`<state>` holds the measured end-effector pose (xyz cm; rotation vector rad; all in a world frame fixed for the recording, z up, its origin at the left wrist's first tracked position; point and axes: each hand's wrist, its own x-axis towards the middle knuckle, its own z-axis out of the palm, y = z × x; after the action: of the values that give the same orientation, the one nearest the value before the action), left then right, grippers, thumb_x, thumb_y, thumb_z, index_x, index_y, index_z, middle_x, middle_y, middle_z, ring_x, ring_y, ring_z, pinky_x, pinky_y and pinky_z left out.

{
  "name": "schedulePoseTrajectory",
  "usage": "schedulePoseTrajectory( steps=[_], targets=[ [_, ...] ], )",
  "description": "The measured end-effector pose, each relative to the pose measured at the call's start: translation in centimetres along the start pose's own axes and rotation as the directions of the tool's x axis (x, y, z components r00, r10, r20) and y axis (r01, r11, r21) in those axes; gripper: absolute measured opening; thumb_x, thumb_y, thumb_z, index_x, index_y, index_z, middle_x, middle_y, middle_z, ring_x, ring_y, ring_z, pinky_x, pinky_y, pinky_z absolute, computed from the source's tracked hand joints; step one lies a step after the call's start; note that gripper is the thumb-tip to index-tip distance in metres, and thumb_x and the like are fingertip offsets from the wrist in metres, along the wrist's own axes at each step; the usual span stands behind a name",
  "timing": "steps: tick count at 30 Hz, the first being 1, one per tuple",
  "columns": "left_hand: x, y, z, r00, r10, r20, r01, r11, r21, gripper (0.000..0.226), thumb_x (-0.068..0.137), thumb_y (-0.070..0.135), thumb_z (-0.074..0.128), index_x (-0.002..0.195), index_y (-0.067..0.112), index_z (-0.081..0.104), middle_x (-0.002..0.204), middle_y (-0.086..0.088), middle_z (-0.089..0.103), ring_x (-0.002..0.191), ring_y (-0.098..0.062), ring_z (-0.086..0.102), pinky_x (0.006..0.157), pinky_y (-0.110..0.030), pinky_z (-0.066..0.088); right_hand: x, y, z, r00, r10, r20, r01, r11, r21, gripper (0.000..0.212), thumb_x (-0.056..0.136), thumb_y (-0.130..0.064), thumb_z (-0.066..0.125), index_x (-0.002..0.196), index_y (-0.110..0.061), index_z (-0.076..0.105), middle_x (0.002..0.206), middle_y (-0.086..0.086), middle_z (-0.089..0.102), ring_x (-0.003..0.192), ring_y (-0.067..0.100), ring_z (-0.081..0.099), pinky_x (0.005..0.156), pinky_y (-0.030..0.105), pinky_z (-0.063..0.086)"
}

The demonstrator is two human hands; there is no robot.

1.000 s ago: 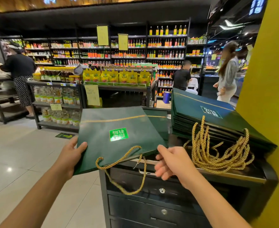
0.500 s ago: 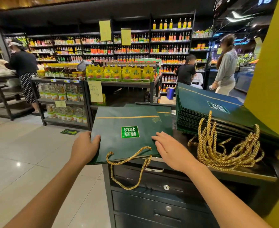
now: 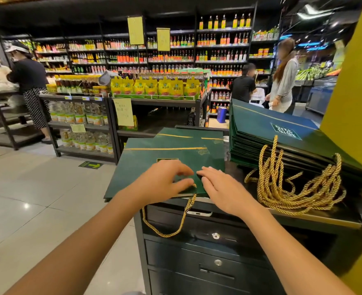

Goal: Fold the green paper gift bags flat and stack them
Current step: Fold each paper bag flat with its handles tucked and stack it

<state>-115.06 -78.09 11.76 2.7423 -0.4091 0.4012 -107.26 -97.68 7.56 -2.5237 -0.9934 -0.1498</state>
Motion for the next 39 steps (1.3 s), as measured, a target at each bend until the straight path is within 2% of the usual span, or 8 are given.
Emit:
schedulePoseTrajectory(
  steps=[3,10,16,20,27,32,35,39],
  targets=[
    [1.0,0.7,0.6,0.995,0.011,0.103,-0.019,0.997,0.073,0.025,0.101,0.033,0.059,0.120,0.025,0.073,0.111,0.006,0.068,0.100,-0.011,0.060,0.089,-0.028,0.050,-0.1,-0.1,-0.1,1.000,0.006,0.004,-0.006,1.000,0.001,0.043,0.111,-0.030,0.029,0.151,-0.024,0.044,0.162,-0.001,0.036,0.152,0.011,0.023,0.123,0.029,0.013],
    [1.6,0.8,1.1,0.994,-0.062,0.092,0.047,0.987,0.152,0.015,0.105,0.025,0.051,0.112,0.027,0.064,0.110,0.005,0.064,0.101,-0.017,0.060,0.091,-0.040,0.053,-0.2,-0.3,-0.2,1.000,0.005,0.004,-0.005,1.000,-0.006,0.043,0.111,-0.030,0.028,0.150,-0.026,0.046,0.161,-0.002,0.037,0.151,0.011,0.024,0.122,0.028,0.015],
    [1.0,-0.3,0.6,0.981,-0.175,-0.080,0.140,0.935,-0.327,0.016,0.109,0.021,0.039,0.099,0.029,0.049,0.098,0.000,0.065,0.084,-0.011,0.072,0.079,-0.035,0.056,-0.4,-0.7,-0.7,1.000,0.020,0.005,-0.020,1.000,-0.005,0.043,0.111,-0.029,0.028,0.148,-0.024,0.049,0.160,-0.003,0.039,0.150,0.009,0.027,0.121,0.028,0.018],
    [0.8,-0.5,0.9,0.968,-0.235,-0.091,0.170,0.875,-0.452,0.014,0.108,0.023,0.041,0.100,0.023,0.052,0.099,-0.001,0.060,0.082,-0.013,0.074,0.087,-0.046,0.057,-0.7,-1.3,-1.2,0.999,0.042,0.013,-0.042,0.999,0.012,0.041,0.111,-0.027,0.028,0.143,-0.022,0.054,0.154,0.000,0.046,0.144,0.013,0.035,0.118,0.028,0.022],
    [-1.1,-2.4,-0.9,0.973,-0.222,-0.069,0.183,0.914,-0.361,0.017,0.105,0.032,0.050,0.116,0.031,0.064,0.105,0.012,0.068,0.095,0.000,0.067,0.087,-0.024,0.055,-1.0,-1.6,-1.3,0.998,0.058,0.016,-0.058,0.998,0.013,0.038,0.110,-0.027,0.029,0.139,-0.023,0.054,0.143,0.001,0.054,0.134,0.016,0.045,0.110,0.032,0.032],
    [-5.1,-5.9,-3.5,0.952,-0.306,0.029,0.307,0.944,-0.122,0.044,0.103,0.000,0.044,0.111,0.036,0.068,0.117,0.012,0.065,0.113,-0.007,0.060,0.098,-0.022,0.049,-0.9,-1.6,-1.0,0.998,0.068,0.007,-0.068,0.998,0.010,0.038,0.110,-0.029,0.029,0.138,-0.025,0.055,0.142,-0.001,0.054,0.134,0.018,0.047,0.109,0.039,0.038],
    [-6.6,-6.6,-4.0,0.962,-0.253,0.099,0.263,0.959,-0.103,0.037,0.101,0.008,0.057,0.108,0.042,0.071,0.119,0.015,0.062,0.113,-0.005,0.058,0.097,-0.021,0.048,-0.9,-1.6,-1.1,0.997,0.074,0.004,-0.074,0.997,0.013,0.038,0.110,-0.028,0.030,0.138,-0.025,0.055,0.143,-0.001,0.054,0.134,0.018,0.047,0.108,0.040,0.039],
    [-6.5,-6.2,-3.2,0.979,-0.201,0.037,0.204,0.973,-0.109,0.028,0.097,0.013,0.064,0.106,0.038,0.075,0.115,0.017,0.064,0.107,0.000,0.060,0.097,-0.019,0.049,-0.9,-1.8,-1.2,0.997,0.073,0.005,-0.073,0.997,0.017,0.039,0.110,-0.027,0.029,0.139,-0.024,0.055,0.143,-0.001,0.054,0.134,0.017,0.047,0.110,0.038,0.037]
  ],
)
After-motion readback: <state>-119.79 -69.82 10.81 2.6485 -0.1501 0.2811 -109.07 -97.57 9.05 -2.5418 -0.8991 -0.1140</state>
